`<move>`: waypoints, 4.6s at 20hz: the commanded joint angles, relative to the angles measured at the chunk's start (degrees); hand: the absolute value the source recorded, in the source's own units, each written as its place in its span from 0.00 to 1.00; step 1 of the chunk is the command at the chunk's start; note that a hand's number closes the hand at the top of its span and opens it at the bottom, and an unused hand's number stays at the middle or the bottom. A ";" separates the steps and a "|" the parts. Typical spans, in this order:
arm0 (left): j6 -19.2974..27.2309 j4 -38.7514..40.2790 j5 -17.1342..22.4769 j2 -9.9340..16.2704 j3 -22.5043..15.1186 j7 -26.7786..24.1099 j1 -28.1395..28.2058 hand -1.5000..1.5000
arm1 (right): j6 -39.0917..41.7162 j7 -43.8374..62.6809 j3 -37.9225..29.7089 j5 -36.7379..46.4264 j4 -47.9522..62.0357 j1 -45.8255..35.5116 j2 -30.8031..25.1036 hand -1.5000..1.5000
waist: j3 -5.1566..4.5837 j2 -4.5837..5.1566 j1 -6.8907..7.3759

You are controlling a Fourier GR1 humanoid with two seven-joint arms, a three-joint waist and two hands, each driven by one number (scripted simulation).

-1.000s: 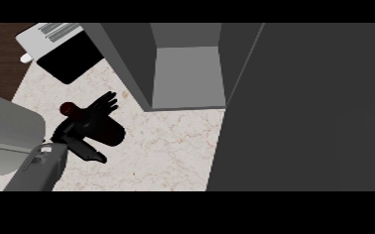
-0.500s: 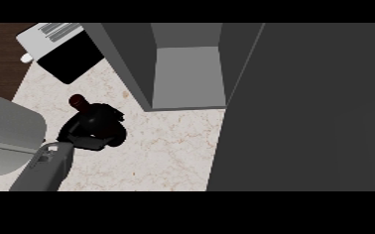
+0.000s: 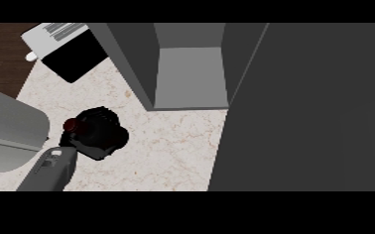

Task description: Pick up the wine, place it into the cabinet and close the cabinet

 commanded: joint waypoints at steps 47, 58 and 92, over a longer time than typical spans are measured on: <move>39.38 -44.18 7.23 -16.07 -15.68 22.92 8.03 1.00 | -3.56 -7.40 2.86 3.75 -12.08 13.85 -9.62 0.00 | 0.02 0.07 -0.03; 44.25 -32.29 8.64 -16.24 -18.31 22.50 -1.84 1.00 | -0.61 -11.09 -1.07 -3.26 -12.29 15.90 -11.99 0.00 | 0.06 0.22 0.16; 52.09 11.82 27.43 -16.27 -15.07 15.95 -34.86 1.00 | 3.12 -23.78 -0.63 -7.64 -8.04 20.69 -9.65 0.00 | 0.00 1.71 -3.92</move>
